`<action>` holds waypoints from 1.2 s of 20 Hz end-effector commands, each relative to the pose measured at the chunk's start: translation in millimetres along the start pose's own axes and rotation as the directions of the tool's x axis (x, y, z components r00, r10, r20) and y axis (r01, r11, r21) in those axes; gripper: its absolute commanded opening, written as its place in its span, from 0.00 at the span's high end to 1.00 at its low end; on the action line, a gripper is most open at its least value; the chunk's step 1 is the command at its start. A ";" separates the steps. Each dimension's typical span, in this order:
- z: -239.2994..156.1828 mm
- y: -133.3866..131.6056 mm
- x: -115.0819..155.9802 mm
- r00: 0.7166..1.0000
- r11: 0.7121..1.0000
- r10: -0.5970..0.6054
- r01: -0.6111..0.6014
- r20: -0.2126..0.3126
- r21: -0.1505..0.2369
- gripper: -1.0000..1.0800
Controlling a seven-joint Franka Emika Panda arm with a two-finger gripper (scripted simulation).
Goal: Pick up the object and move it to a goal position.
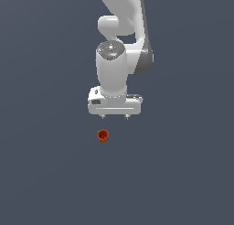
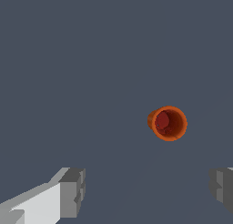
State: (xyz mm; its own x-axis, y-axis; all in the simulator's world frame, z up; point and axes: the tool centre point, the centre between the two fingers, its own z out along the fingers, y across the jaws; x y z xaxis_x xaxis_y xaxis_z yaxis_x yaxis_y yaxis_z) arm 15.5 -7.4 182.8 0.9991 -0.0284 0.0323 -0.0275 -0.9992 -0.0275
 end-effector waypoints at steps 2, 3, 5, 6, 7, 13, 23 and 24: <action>-0.3 0.3 0.2 1.000 1.000 0.000 0.000 -0.001 -0.001 0.04; -1.5 1.0 0.7 1.000 1.000 -0.002 0.002 -0.003 -0.003 0.04; -5.8 3.8 2.7 1.000 1.000 -0.006 0.006 -0.011 -0.010 0.04; -9.0 5.9 4.1 1.000 1.000 -0.009 0.009 -0.017 -0.016 0.04; -12.6 8.0 5.6 1.000 1.000 -0.012 0.011 -0.023 -0.022 0.04; -18.7 11.0 7.6 0.999 0.999 -0.015 0.014 -0.033 -0.031 0.04; 11.7 25.8 14.2 0.997 0.997 -0.072 0.072 -0.012 -0.033 0.04; 17.6 28.6 15.3 0.997 0.996 -0.083 0.082 -0.009 -0.033 0.04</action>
State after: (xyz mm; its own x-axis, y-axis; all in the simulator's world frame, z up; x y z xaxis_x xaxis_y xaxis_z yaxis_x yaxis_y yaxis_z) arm 29.3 -32.0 173.4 0.9980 0.0399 0.0488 0.0395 -0.9992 0.0079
